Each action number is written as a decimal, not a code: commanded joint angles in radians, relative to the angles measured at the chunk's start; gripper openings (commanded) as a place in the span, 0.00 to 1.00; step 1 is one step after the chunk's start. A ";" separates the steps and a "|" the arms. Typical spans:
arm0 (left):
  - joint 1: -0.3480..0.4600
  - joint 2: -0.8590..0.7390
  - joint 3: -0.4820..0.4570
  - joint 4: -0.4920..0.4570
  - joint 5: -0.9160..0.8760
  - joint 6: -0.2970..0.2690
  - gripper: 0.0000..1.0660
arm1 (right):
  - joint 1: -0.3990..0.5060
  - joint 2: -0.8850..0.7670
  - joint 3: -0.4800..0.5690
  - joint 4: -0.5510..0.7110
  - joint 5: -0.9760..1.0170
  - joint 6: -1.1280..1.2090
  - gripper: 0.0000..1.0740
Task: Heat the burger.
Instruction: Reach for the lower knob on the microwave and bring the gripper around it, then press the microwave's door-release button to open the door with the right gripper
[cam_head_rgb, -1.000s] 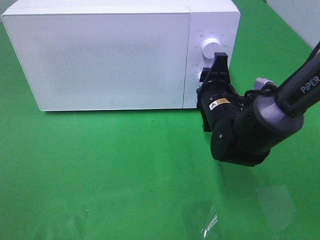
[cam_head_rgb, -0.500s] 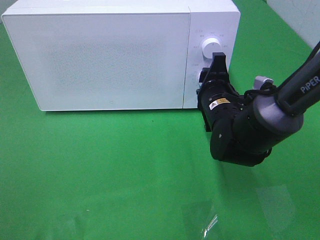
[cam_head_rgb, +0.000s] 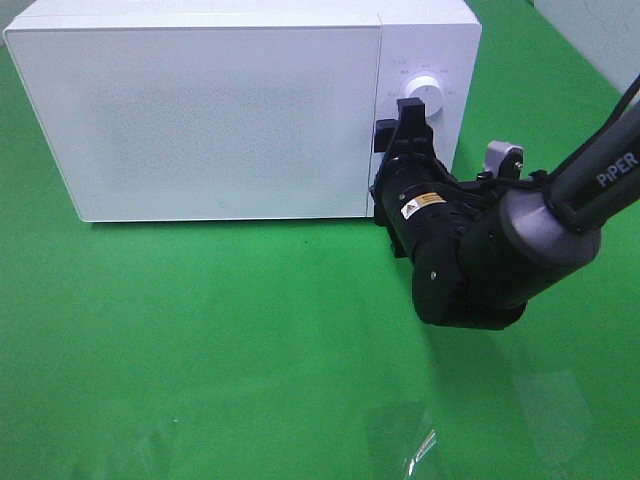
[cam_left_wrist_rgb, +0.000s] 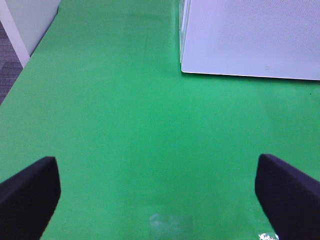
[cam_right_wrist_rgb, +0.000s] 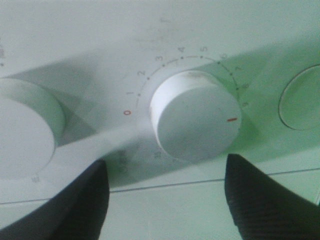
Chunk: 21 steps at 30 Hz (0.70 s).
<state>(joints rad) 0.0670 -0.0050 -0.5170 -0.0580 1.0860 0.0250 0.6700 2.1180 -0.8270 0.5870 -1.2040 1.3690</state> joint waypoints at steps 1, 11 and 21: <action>-0.005 -0.016 0.000 -0.005 -0.015 -0.001 0.92 | -0.003 -0.017 0.020 -0.015 -0.159 -0.022 0.65; -0.005 -0.016 0.000 -0.005 -0.015 -0.001 0.92 | -0.003 -0.129 0.130 -0.081 -0.017 -0.148 0.67; -0.005 -0.016 0.000 -0.005 -0.015 -0.001 0.92 | -0.007 -0.287 0.192 -0.158 0.354 -0.498 0.67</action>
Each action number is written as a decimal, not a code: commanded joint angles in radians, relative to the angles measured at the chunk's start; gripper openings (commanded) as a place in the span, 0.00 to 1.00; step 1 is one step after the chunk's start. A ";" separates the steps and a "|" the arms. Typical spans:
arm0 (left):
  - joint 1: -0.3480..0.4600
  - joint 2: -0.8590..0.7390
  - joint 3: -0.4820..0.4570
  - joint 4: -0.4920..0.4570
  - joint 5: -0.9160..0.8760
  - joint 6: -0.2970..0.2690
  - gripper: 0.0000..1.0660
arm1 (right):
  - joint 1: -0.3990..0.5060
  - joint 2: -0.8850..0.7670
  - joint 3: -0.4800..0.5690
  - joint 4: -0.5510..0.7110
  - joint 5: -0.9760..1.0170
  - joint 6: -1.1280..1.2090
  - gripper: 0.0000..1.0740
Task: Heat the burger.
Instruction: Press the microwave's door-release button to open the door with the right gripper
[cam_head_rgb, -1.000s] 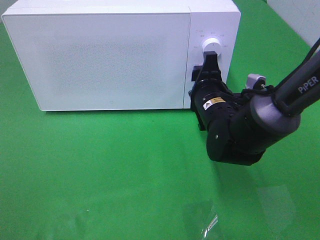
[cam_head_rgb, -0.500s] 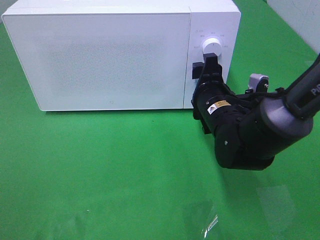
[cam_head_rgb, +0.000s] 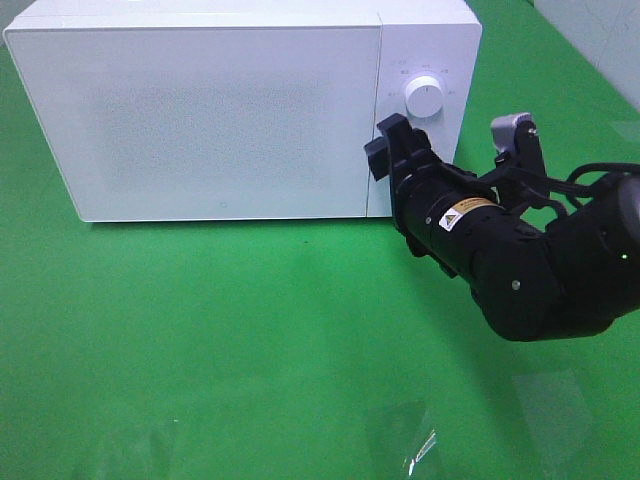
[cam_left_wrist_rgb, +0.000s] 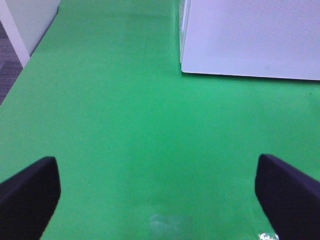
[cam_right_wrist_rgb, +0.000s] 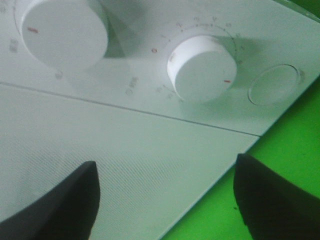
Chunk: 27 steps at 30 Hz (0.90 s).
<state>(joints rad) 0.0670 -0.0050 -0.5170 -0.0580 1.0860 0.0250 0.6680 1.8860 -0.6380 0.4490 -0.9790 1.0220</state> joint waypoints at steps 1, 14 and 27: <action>-0.005 -0.016 0.000 -0.005 -0.015 -0.001 0.92 | -0.005 -0.096 0.003 -0.015 0.198 -0.254 0.67; -0.005 -0.016 0.000 -0.005 -0.015 -0.001 0.92 | -0.012 -0.341 0.001 -0.013 0.562 -0.886 0.67; -0.005 -0.016 0.000 -0.005 -0.015 -0.001 0.92 | -0.051 -0.622 0.000 -0.017 1.008 -1.159 0.67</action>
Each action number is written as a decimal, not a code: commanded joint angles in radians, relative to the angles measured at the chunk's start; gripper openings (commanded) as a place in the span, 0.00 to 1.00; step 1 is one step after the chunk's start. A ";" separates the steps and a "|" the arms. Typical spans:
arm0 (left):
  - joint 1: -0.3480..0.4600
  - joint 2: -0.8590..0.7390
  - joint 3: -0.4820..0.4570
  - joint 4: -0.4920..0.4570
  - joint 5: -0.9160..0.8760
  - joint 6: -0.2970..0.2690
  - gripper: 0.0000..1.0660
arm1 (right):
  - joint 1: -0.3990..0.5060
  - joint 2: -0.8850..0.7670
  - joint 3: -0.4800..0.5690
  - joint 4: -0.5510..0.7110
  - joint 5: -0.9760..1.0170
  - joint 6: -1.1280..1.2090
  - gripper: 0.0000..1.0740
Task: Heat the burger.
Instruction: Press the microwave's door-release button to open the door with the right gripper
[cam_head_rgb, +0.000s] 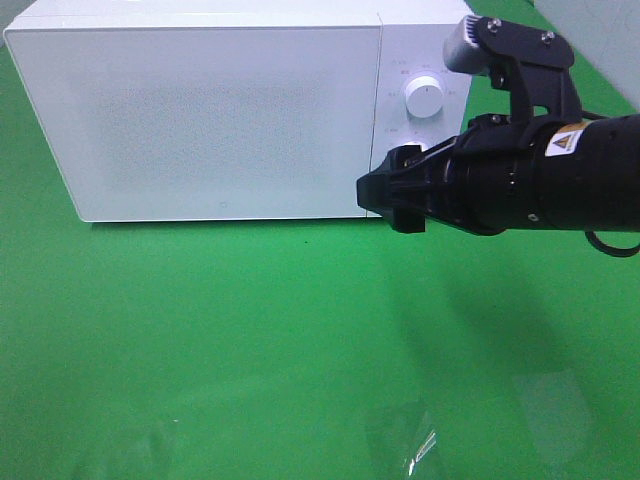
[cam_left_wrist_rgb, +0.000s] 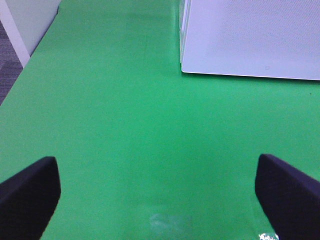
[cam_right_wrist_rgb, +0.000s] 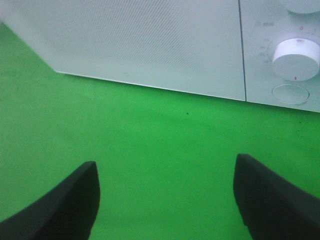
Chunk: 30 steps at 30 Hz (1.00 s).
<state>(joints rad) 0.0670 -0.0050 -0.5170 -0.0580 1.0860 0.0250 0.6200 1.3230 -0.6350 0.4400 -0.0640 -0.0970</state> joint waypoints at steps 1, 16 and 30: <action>-0.005 -0.016 0.000 -0.005 -0.015 -0.001 0.92 | -0.003 -0.059 -0.003 -0.008 0.093 -0.040 0.67; -0.005 -0.016 0.000 -0.005 -0.015 -0.001 0.92 | -0.003 -0.383 -0.003 -0.165 0.607 -0.034 0.67; -0.005 -0.016 0.000 -0.005 -0.015 -0.001 0.92 | -0.016 -0.768 -0.002 -0.280 0.859 0.037 0.67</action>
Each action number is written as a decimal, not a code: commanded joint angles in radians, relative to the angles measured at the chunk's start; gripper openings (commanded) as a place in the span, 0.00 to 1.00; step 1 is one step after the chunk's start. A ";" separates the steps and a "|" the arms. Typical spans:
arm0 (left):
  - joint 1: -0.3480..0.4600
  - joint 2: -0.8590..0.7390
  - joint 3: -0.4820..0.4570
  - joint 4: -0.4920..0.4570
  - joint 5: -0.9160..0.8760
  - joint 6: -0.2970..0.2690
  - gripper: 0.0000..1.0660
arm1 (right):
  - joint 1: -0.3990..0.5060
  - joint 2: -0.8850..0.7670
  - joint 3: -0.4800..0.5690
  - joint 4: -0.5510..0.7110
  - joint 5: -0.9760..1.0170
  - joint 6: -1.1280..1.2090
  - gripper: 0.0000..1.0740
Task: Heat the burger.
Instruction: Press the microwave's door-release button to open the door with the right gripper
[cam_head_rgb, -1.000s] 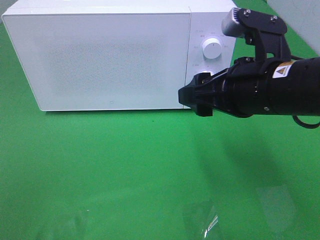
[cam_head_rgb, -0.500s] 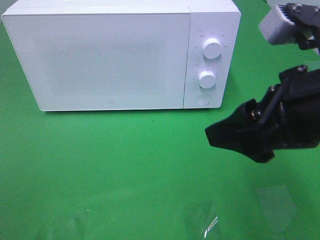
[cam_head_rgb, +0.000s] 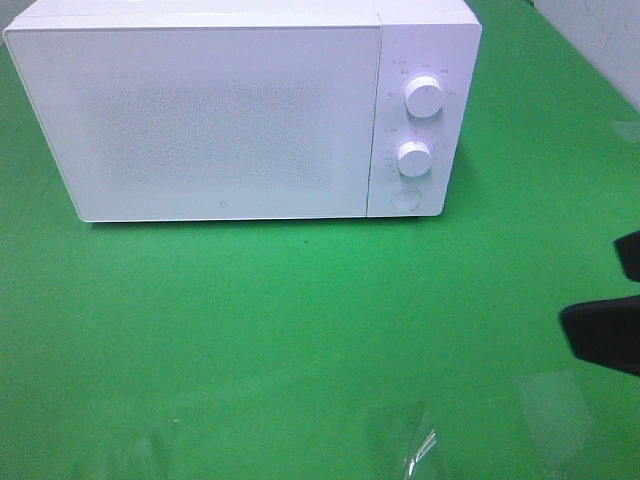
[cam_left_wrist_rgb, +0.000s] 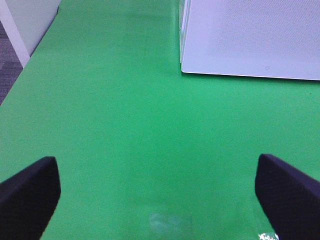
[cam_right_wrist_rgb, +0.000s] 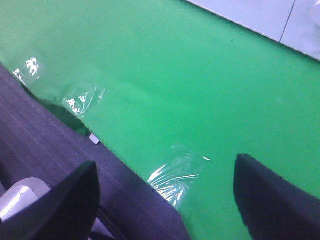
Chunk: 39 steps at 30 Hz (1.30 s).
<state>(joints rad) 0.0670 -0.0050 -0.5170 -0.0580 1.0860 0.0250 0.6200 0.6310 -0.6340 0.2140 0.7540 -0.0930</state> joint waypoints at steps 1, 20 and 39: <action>-0.005 -0.016 0.000 -0.005 -0.015 -0.001 0.92 | -0.016 -0.076 -0.003 -0.054 0.041 0.033 0.67; -0.005 -0.016 0.000 -0.005 -0.015 -0.001 0.92 | -0.435 -0.523 0.005 -0.182 0.297 0.061 0.67; -0.005 -0.016 0.000 -0.005 -0.015 -0.001 0.92 | -0.445 -0.661 0.143 -0.192 0.203 0.121 0.67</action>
<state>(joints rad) 0.0670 -0.0050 -0.5170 -0.0580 1.0860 0.0250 0.1790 -0.0040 -0.4940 0.0240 0.9680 0.0180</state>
